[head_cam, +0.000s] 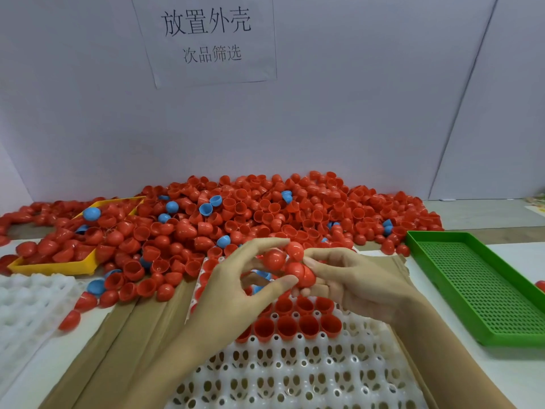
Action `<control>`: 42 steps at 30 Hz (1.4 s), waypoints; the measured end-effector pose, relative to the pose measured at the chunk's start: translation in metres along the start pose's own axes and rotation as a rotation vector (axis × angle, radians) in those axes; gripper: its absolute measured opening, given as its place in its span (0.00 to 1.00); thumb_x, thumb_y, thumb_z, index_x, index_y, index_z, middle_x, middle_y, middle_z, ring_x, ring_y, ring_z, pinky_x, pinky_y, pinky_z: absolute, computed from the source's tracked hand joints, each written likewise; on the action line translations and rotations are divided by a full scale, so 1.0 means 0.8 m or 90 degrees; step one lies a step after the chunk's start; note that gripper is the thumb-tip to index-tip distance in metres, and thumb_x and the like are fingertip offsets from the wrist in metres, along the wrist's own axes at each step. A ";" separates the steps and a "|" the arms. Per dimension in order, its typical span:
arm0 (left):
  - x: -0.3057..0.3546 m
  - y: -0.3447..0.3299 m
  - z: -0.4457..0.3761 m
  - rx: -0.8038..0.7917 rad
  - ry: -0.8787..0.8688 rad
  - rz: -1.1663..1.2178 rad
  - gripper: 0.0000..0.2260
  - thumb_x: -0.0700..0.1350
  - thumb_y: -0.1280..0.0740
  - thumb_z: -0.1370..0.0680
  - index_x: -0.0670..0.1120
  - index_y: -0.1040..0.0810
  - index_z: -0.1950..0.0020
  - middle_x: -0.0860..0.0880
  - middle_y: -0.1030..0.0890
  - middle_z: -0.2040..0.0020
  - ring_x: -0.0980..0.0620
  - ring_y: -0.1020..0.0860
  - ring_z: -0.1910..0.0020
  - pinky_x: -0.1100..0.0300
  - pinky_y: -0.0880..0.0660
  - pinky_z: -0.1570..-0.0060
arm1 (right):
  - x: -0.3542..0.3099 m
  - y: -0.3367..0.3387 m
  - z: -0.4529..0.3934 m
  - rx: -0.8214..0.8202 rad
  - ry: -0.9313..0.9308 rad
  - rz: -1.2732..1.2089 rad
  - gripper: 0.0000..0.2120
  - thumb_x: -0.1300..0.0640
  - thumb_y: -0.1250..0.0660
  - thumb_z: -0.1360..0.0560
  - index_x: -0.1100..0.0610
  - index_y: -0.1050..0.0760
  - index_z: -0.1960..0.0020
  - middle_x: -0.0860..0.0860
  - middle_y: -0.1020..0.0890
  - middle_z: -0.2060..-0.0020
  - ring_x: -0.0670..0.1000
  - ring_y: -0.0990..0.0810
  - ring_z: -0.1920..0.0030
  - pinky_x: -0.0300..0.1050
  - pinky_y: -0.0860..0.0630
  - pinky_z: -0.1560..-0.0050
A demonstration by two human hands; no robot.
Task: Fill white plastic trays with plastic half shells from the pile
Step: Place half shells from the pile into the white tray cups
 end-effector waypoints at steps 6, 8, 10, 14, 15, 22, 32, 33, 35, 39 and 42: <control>-0.004 0.017 -0.004 0.080 0.033 0.011 0.11 0.51 0.21 0.29 0.57 0.15 0.49 0.55 0.14 0.51 0.55 0.15 0.49 0.65 0.20 0.48 | 0.001 0.010 0.000 0.059 0.008 0.059 0.15 0.56 0.33 0.16 0.66 0.20 0.36 0.61 0.15 0.47 0.52 0.14 0.52 0.40 0.17 0.51; -0.007 0.023 -0.007 0.092 0.049 0.016 0.11 0.51 0.20 0.31 0.57 0.16 0.51 0.55 0.14 0.51 0.56 0.15 0.50 0.67 0.21 0.48 | 0.001 0.017 -0.002 0.116 0.015 0.076 0.14 0.53 0.31 0.17 0.62 0.17 0.40 0.57 0.15 0.53 0.49 0.17 0.58 0.37 0.19 0.58; -0.011 0.028 -0.009 0.103 0.069 0.035 0.12 0.51 0.20 0.32 0.57 0.18 0.52 0.55 0.15 0.51 0.55 0.15 0.49 0.67 0.21 0.48 | 0.000 0.028 -0.003 0.192 0.048 0.086 0.16 0.50 0.29 0.20 0.62 0.16 0.40 0.57 0.14 0.52 0.49 0.16 0.58 0.36 0.18 0.59; -0.018 0.030 -0.010 0.114 0.103 0.049 0.12 0.45 0.19 0.30 0.56 0.18 0.53 0.54 0.15 0.49 0.56 0.16 0.47 0.69 0.22 0.47 | -0.003 0.052 0.002 0.323 0.153 0.177 0.37 0.51 0.26 0.25 0.58 0.36 0.20 0.55 0.17 0.35 0.51 0.15 0.37 0.40 0.19 0.40; -0.018 0.030 -0.010 0.108 0.113 0.061 0.12 0.43 0.19 0.29 0.55 0.18 0.52 0.55 0.15 0.48 0.56 0.16 0.46 0.69 0.22 0.47 | -0.003 0.054 0.003 0.338 0.167 0.200 0.42 0.52 0.25 0.26 0.57 0.40 0.17 0.54 0.20 0.31 0.49 0.17 0.34 0.41 0.20 0.38; -0.013 0.025 -0.009 0.087 0.155 0.095 0.10 0.42 0.24 0.24 0.49 0.15 0.43 0.52 0.13 0.47 0.53 0.14 0.48 0.67 0.21 0.47 | -0.011 0.045 0.006 0.339 0.252 0.253 0.21 0.57 0.30 0.19 0.51 0.25 0.26 0.51 0.15 0.36 0.54 0.16 0.36 0.45 0.18 0.40; -0.010 0.015 0.001 0.111 0.124 -0.133 0.17 0.64 0.30 0.27 0.51 0.16 0.61 0.54 0.16 0.66 0.56 0.17 0.65 0.64 0.21 0.59 | -0.008 -0.029 0.001 0.116 0.181 0.412 0.12 0.55 0.24 0.22 0.49 0.16 0.38 0.50 0.13 0.45 0.53 0.13 0.45 0.41 0.19 0.41; -0.008 0.014 0.002 0.143 0.100 -0.176 0.16 0.64 0.30 0.27 0.52 0.17 0.62 0.55 0.17 0.66 0.57 0.18 0.65 0.66 0.23 0.61 | -0.008 -0.029 0.001 0.113 0.174 0.395 0.12 0.55 0.24 0.21 0.50 0.16 0.39 0.52 0.13 0.47 0.54 0.12 0.47 0.43 0.18 0.41; -0.002 0.013 0.002 0.191 0.049 -0.198 0.11 0.60 0.28 0.26 0.53 0.20 0.55 0.58 0.17 0.61 0.57 0.17 0.61 0.66 0.23 0.60 | -0.007 -0.027 0.001 0.107 0.168 0.363 0.12 0.56 0.25 0.20 0.53 0.17 0.38 0.55 0.12 0.47 0.57 0.12 0.46 0.46 0.17 0.41; 0.006 0.017 0.000 0.186 -0.068 -0.167 0.08 0.42 0.26 0.22 0.50 0.23 0.48 0.56 0.18 0.50 0.54 0.15 0.55 0.61 0.18 0.58 | -0.007 -0.023 -0.001 0.123 0.177 0.320 0.10 0.54 0.30 0.17 0.53 0.17 0.38 0.56 0.12 0.46 0.58 0.12 0.45 0.48 0.16 0.43; 0.010 0.014 0.000 0.149 -0.120 -0.225 0.05 0.41 0.25 0.23 0.49 0.16 0.49 0.56 0.19 0.48 0.53 0.17 0.49 0.63 0.19 0.55 | -0.008 -0.022 -0.001 0.120 0.171 0.299 0.10 0.53 0.31 0.17 0.53 0.17 0.38 0.57 0.12 0.46 0.59 0.12 0.46 0.49 0.15 0.45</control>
Point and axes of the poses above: each hand's wrist, its own z-axis away from the middle knuckle, its own y-axis out of the back of the hand, x = y × z, the point moved 2 cm from there along -z, towards the middle knuckle
